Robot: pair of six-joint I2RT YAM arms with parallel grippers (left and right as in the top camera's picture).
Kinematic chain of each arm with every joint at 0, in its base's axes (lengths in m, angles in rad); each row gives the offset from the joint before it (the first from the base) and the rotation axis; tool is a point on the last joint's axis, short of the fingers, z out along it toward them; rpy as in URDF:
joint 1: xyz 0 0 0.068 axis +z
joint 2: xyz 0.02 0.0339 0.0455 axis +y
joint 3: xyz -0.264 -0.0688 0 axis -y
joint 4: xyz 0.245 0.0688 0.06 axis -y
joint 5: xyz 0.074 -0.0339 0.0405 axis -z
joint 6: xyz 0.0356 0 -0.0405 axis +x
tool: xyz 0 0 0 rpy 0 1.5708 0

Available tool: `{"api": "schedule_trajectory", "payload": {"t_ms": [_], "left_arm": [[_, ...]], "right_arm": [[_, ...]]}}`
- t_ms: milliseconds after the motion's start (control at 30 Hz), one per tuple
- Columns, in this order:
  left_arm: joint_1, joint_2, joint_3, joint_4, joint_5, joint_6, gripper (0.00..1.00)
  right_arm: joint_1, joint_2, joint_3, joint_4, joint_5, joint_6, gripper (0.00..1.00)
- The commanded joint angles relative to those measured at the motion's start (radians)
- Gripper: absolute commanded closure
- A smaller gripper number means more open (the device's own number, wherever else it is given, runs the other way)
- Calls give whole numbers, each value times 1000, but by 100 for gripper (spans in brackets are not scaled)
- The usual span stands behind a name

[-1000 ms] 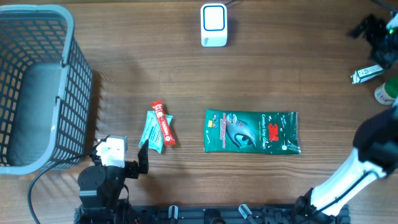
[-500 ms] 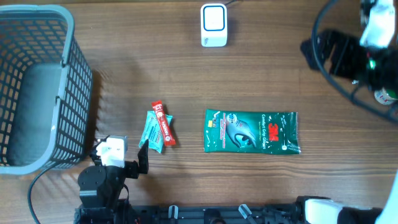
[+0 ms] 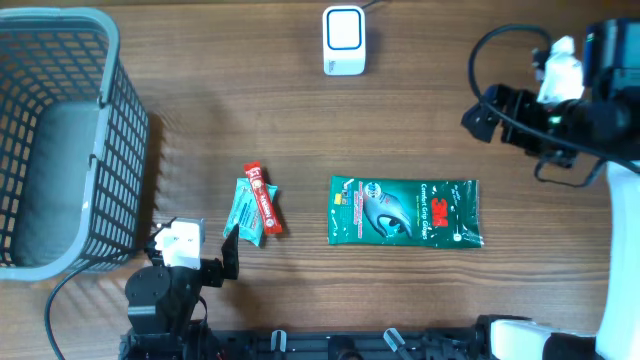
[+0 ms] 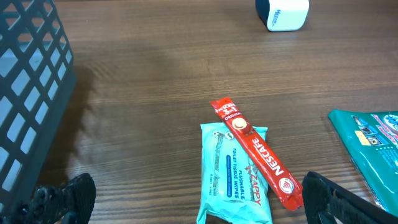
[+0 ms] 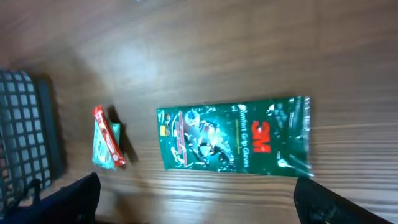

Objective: Scan the item barcode
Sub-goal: 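Reach the right gripper to the red Nescafe stick and grasp it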

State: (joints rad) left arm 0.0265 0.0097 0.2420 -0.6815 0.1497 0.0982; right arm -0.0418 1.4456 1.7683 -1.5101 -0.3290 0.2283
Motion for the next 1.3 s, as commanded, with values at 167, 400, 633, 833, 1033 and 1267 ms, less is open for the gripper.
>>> {"api": "schedule_trajectory", "payload": {"t_ms": [167,400,633,833,1033,1267], "left_arm": [[4,-3,-7,3,-6,-10,0],[4,-3,-7,3,-6,-10,0],[4,-3,-7,3,-6,-10,0],[4,-3,-7,3,-6,-9,0],[4,-3,-7,3,-6,-9,0],[4,-3,-7,3,-6,-9,0]], "right_arm": [[116,3,-367,269,-101,65,0],[369,4,-648,745,-115,331,0],[648,140,-744,1164,-207,352,9],[705,401,-744,1440,-447,481,20],[728,508,-744,1581,-571,521,20],[733,515,-744,1682,-520,534,21]]}}
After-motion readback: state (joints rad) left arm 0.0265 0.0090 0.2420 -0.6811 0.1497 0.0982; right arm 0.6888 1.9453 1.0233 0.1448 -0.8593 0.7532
